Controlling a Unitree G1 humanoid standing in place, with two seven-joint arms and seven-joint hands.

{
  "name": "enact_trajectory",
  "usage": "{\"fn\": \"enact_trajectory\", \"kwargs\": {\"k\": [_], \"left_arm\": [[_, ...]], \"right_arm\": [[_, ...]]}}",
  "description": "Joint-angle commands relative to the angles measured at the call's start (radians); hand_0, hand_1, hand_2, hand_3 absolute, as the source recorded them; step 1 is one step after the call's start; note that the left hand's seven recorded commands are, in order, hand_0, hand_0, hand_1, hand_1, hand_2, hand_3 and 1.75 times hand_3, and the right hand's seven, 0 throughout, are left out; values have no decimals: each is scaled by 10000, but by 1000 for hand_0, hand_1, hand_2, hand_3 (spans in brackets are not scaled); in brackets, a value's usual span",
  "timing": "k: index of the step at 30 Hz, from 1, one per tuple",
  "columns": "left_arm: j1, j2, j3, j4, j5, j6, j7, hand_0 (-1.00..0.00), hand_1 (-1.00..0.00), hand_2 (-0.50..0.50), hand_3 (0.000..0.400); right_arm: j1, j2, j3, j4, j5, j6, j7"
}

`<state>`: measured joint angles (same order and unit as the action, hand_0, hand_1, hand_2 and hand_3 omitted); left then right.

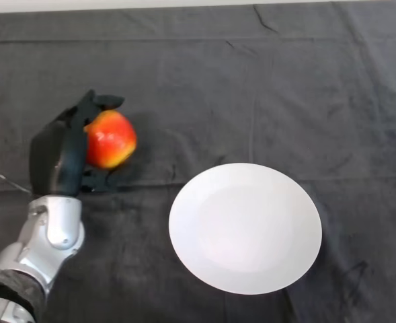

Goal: Move the apple to the plate

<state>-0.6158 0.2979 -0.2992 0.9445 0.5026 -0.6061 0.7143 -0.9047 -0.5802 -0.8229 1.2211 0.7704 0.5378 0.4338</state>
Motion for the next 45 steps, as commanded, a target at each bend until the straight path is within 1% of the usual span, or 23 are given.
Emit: {"fn": "enact_trajectory", "kwargs": {"k": [1, 9, 13, 17, 23, 31, 45], "left_arm": [[31, -91, -271, -626, 308, 124, 221, -1000, -1000, 0, 400], [130, -459, -1048, -1157, 585, 214, 581, -1000, -1000, 0, 400], [125, -633, -1580, -1110, 621, 144, 757, -1000, -1000, 0, 400], [43, -738, -2096, -909, 553, 27, 812, -1000, -1000, 0, 400], [-164, -826, -2793, -446, 357, -219, 735, -1000, -1000, 0, 400], [-401, -1048, -3779, 88, 37, -324, 615, -1000, -1000, 0, 400], [-900, -1166, -5115, 930, -395, -548, 373, -1000, -1000, 0, 400]], "right_arm": [[344, -176, -43, 55, 90, -66, 3], [346, -173, -42, 49, 90, -67, 1], [346, -173, -41, 48, 90, -67, 1], [346, -174, -41, 49, 90, -66, 1], [343, -178, -42, 56, 91, -65, 2], [337, -185, -44, 69, 92, -63, 6], [325, -199, -49, 99, 93, -60, 14]]}}
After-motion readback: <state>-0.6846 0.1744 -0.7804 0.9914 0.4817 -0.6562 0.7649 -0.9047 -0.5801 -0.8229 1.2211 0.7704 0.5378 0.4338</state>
